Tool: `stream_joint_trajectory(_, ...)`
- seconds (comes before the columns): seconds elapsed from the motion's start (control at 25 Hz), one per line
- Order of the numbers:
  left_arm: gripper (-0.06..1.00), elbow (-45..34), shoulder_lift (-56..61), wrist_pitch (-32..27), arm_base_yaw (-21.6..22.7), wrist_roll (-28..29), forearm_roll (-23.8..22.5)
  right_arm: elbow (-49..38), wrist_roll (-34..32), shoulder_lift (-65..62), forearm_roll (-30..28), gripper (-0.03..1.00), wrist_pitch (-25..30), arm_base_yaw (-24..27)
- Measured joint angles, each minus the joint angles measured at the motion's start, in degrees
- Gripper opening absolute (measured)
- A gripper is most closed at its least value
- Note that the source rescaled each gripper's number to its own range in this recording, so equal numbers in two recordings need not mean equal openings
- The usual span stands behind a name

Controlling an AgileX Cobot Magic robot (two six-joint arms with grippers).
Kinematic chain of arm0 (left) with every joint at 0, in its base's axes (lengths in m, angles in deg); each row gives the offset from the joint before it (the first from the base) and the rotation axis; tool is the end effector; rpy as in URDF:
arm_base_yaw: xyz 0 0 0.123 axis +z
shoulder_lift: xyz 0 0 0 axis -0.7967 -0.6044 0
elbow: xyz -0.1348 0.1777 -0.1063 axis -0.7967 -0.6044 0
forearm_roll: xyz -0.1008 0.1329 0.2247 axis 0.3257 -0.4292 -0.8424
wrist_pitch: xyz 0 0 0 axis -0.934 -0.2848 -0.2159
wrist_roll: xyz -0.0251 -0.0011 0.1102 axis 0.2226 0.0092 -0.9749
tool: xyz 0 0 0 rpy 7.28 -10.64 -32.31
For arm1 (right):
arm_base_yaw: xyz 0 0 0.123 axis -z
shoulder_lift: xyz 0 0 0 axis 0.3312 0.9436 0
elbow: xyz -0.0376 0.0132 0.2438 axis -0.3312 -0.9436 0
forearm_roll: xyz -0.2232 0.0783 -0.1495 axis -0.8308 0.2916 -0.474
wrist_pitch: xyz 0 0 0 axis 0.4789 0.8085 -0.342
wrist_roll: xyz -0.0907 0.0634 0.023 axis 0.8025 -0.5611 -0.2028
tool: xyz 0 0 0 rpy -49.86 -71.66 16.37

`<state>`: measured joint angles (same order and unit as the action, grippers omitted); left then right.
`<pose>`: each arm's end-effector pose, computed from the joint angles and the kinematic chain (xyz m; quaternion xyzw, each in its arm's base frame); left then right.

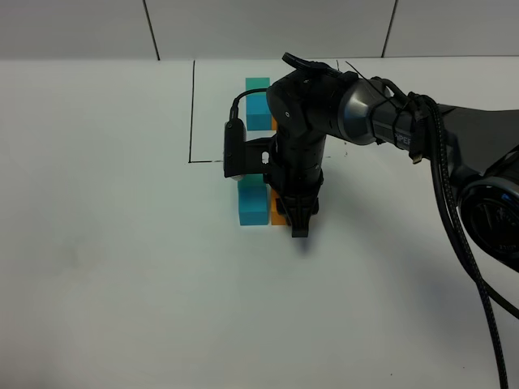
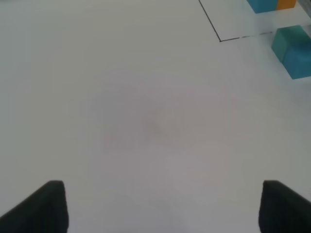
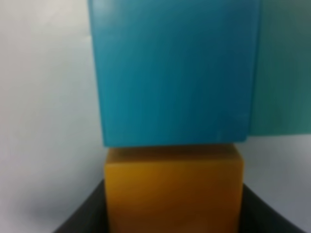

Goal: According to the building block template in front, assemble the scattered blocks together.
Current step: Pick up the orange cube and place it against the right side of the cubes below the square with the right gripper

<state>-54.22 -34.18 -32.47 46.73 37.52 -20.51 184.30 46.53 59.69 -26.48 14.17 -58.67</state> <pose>0.0767 -0.0134 0.2849 0.0770 0.8415 -0.0357 0.5335 0.3593 0.2866 0.0584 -0.7295 0.6815 -0.0333 0.0486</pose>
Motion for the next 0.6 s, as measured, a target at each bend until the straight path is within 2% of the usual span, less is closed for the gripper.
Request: stream_joint_trajectory(0.6,0.79,0.0,0.0,0.0,0.0,0.0,0.0,0.0,0.0,0.0,0.06,0.01,-0.82,-0.67)
